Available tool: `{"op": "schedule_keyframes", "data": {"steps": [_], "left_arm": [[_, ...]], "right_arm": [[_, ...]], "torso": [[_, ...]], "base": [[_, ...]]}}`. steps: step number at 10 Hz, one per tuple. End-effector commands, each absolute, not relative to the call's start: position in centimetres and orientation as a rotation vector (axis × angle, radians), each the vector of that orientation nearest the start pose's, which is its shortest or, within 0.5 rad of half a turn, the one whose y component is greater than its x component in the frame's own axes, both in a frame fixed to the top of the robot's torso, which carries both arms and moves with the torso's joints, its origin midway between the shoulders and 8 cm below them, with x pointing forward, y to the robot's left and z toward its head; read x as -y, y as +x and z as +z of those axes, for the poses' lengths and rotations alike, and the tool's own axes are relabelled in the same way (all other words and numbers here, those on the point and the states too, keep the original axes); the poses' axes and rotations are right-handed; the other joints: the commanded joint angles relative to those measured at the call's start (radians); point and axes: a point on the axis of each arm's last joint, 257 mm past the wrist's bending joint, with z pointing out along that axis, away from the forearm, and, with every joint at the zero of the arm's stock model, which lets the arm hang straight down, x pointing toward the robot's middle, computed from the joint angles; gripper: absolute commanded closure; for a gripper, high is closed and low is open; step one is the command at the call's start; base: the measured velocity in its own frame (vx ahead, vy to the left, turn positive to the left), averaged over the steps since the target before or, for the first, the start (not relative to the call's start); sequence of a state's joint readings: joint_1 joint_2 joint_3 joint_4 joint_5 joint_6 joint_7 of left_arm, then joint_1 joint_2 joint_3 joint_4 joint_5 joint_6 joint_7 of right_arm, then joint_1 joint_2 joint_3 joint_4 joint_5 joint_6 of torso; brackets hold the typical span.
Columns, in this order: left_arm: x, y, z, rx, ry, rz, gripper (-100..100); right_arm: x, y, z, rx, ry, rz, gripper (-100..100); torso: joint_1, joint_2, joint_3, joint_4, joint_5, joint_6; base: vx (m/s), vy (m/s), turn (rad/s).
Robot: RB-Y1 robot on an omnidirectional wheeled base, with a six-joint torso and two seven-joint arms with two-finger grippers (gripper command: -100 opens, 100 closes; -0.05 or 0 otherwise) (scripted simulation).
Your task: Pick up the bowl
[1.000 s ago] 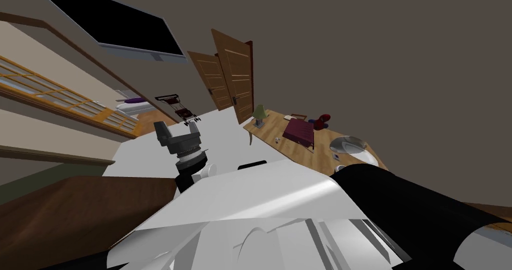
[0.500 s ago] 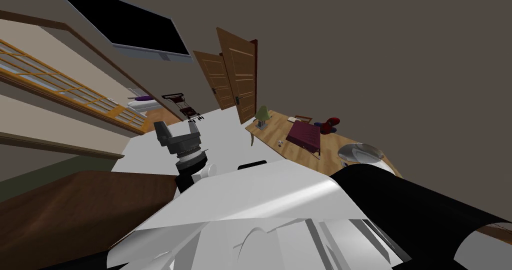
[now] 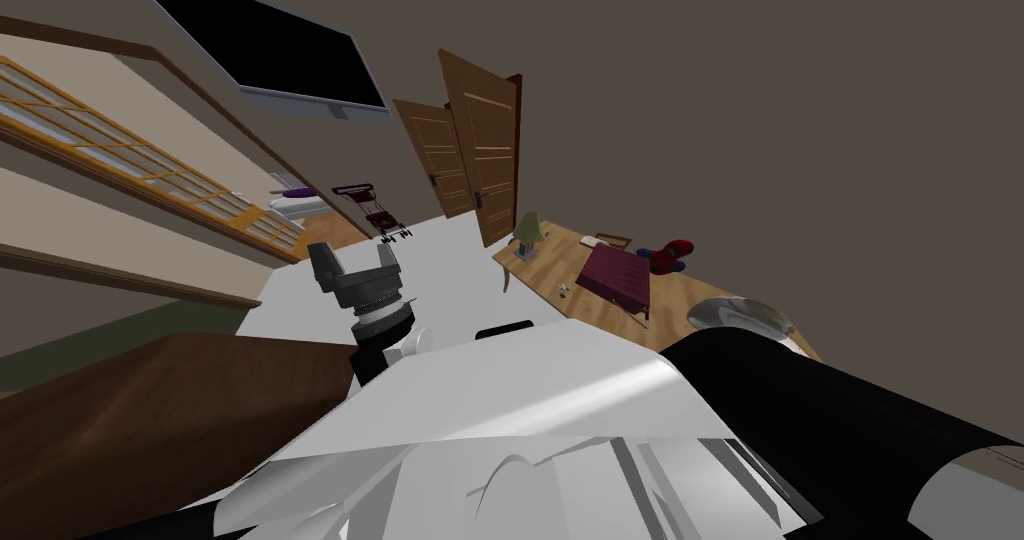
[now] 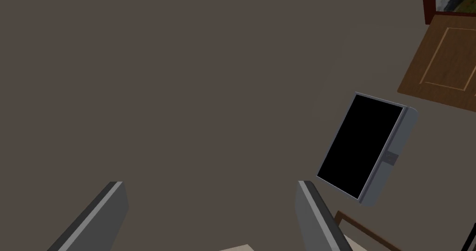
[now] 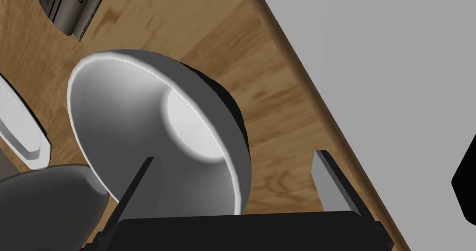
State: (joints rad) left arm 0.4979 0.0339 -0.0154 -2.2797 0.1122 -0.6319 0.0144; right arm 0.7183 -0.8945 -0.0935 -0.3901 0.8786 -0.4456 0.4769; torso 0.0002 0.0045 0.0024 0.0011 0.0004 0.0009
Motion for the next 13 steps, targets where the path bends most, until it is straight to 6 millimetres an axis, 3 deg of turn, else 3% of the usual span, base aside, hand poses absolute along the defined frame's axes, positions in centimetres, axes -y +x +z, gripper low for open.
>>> {"op": "schedule_keyframes", "data": {"steps": [1, 2, 5, 6, 7, 9, 12, 13], "left_arm": [[-28.3, 31.9, 4.8, -0.470, -0.605, -1.428, 0], [-28.3, 31.9, 4.8, -0.470, -0.605, -1.427, 0], [-28.3, 31.9, 4.8, -0.470, -0.605, -1.427, 0], [-28.3, 31.9, 4.8, -0.470, -0.605, -1.428, 0], [-28.3, 31.9, 4.8, -0.470, -0.605, -1.427, 0], [-28.3, 31.9, 4.8, -0.470, -0.605, -1.427, 0], [-28.3, 31.9, 4.8, -0.470, -0.605, -1.427, 0], [-28.3, 31.9, 4.8, -0.470, -0.605, -1.428, 0]], "right_arm": [[73.6, -23.2, -42.8, -3.084, 0.006, -0.772, -100], [73.6, -23.2, -42.8, -3.084, 0.006, -0.772, -100], [71.2, -26.4, -43.6, -3.097, 0.097, -0.762, -100], [71.1, -24.9, -44.1, -3.073, 0.083, -0.742, -100], [71.1, -24.7, -44.1, -3.069, 0.084, -0.740, -100], [71.2, -26.4, -43.6, -3.097, 0.097, -0.762, -100], [68.7, -29.7, -44.2, -3.109, 0.192, -0.758, -100], [68.7, -30.7, -43.9, -3.123, 0.214, -0.772, -100]], "torso": [[0.000, 0.000, 0.000, 0.000, 0.000, 0.000], [0.000, 0.001, 0.001, 0.000, 0.000, 0.000], [0.000, 0.001, 0.001, 0.000, 0.000, 0.001], [0.000, 0.002, 0.001, 0.000, 0.000, 0.001], [-0.001, 0.001, 0.001, 0.000, 0.000, 0.000], [0.001, 0.000, 0.000, 0.000, 0.000, 0.001], [0.000, 0.001, 0.001, 0.000, 0.000, 0.001], [-0.001, 0.001, 0.001, 0.000, 0.000, 0.000]], "base": [[-0.022, -0.026, 0.145], [-0.012, -0.013, 0.014], [-0.021, -0.024, 0.164], [-0.021, -0.027, 0.109], [-0.011, -0.012, 0.015], [-0.001, -0.001, -0.006], [-0.022, -0.023, 0.181], [-0.022, -0.028, 0.118]]}}
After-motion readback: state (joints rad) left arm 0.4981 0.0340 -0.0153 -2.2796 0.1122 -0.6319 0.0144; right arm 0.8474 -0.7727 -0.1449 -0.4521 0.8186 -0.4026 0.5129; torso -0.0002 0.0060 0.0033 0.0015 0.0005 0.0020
